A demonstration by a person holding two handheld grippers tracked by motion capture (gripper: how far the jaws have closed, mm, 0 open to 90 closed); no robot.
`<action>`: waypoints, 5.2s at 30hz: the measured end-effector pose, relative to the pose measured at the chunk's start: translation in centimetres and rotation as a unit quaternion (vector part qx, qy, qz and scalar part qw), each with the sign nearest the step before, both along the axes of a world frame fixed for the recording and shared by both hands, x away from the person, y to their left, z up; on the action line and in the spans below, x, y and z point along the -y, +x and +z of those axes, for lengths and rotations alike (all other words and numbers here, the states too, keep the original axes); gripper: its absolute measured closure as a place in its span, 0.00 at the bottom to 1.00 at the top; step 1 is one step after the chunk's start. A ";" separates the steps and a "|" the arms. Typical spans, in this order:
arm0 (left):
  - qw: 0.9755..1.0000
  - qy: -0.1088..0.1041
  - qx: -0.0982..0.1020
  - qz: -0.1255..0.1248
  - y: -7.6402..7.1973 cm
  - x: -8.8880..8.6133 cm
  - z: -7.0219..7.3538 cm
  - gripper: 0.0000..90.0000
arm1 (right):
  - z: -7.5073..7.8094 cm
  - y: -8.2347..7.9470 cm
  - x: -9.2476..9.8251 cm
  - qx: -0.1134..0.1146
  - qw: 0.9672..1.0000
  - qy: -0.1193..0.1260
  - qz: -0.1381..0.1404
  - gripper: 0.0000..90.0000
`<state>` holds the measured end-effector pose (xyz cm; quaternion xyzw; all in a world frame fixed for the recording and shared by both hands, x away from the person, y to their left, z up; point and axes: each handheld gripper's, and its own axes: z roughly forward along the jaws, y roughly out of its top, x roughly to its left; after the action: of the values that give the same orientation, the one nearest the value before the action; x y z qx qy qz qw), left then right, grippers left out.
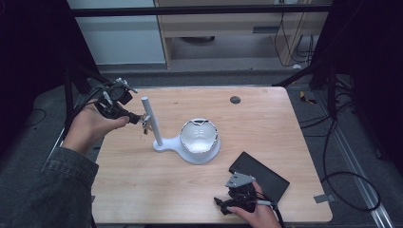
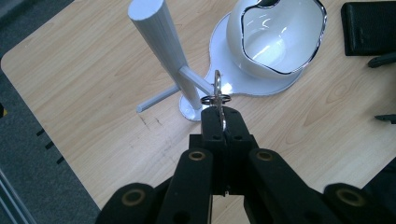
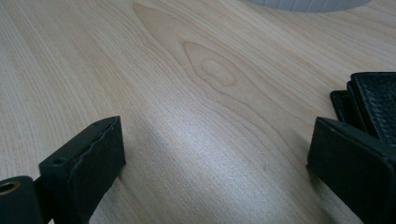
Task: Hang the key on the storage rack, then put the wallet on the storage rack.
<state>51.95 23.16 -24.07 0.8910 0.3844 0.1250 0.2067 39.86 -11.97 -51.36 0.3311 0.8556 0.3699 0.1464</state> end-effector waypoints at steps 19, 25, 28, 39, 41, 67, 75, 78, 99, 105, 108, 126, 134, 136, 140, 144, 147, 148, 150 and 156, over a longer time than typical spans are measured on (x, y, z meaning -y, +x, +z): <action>1.000 0.012 -0.001 0.016 1.3 0.4 -0.9 1.00 | 0.0 0.0 0.0 0.000 1.000 0.000 0.000 0.04; 1.000 0.000 0.018 0.026 1.0 0.1 -0.9 0.91 | 0.0 0.0 0.0 0.000 1.000 0.000 0.000 0.04; 0.999 -0.003 0.028 0.021 0.4 -0.2 -0.6 0.87 | 0.0 0.0 0.0 0.000 1.000 0.000 0.000 0.05; 0.996 0.003 0.087 0.007 -2.9 -0.4 -1.0 0.58 | 0.0 0.0 0.0 0.000 1.000 -0.001 0.001 0.04; 0.995 0.005 0.095 0.005 -3.5 -0.3 -1.1 0.53 | 0.0 0.0 0.0 0.001 1.000 0.000 0.000 0.04; 0.987 -0.055 0.131 -0.078 -10.1 4.0 -5.3 0.08 | 2.5 -1.6 1.4 0.044 0.999 -0.010 0.023 0.06; 0.982 -0.081 0.121 -0.119 -11.3 7.5 -8.5 0.08 | 5.6 -2.5 5.2 0.079 0.997 -0.005 -0.006 0.09; 0.981 -0.081 0.125 -0.128 -11.0 9.1 -9.7 0.09 | 5.8 -2.8 7.0 0.082 0.996 -0.009 -0.029 0.10; 0.971 -0.146 0.121 -0.146 -9.0 17.9 -15.3 0.24 | 4.8 -4.3 15.3 0.062 0.991 -0.025 -0.120 0.23; 0.970 -0.140 0.114 -0.165 -8.9 21.4 -17.5 0.30 | 4.3 -5.4 17.2 0.054 0.989 -0.033 -0.132 0.31; 0.971 -0.138 0.114 -0.160 -8.6 22.3 -18.4 0.36 | 4.2 -5.9 18.0 0.048 0.989 -0.038 -0.137 0.33; 0.978 -0.121 0.114 -0.129 -6.6 25.0 -22.2 0.55 | 2.9 -4.9 18.3 -0.001 0.988 -0.076 -0.135 0.33; 0.980 -0.111 0.108 -0.126 -6.1 24.9 -22.9 0.62 | 2.3 -4.5 18.1 -0.014 0.988 -0.085 -0.131 0.32; 0.980 -0.110 0.108 -0.125 -6.0 24.9 -23.1 0.63 | 2.2 -4.5 18.1 -0.017 0.987 -0.086 -0.132 0.32; 0.981 -0.107 0.104 -0.126 -5.9 24.9 -23.4 0.66 | 2.1 -4.4 18.0 -0.019 0.987 -0.085 -0.132 0.31; 0.982 -0.106 0.101 -0.123 -5.8 25.0 -23.8 0.66 | 2.1 -4.2 17.9 -0.021 0.987 -0.086 -0.131 0.31; 0.982 -0.107 0.098 -0.125 -5.7 25.0 -24.0 0.66 | 2.1 -4.0 17.7 -0.023 0.988 -0.086 -0.129 0.31; 0.982 -0.106 0.097 -0.124 -5.6 25.0 -24.0 0.66 | 2.0 -3.9 17.7 -0.023 0.988 -0.086 -0.127 0.31; 0.982 -0.107 0.095 -0.124 -5.6 25.0 -24.0 0.66 | 2.1 -3.9 17.6 -0.024 0.988 -0.086 -0.129 0.30; 0.982 -0.112 0.085 -0.123 -5.4 25.0 -24.1 0.66 | 2.0 -3.8 17.7 -0.023 0.988 -0.082 -0.131 0.30</action>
<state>46.58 -1.82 -48.17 0.8887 0.2648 0.1302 0.3509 36.05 -29.69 -49.37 0.4359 0.8355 0.2680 0.2003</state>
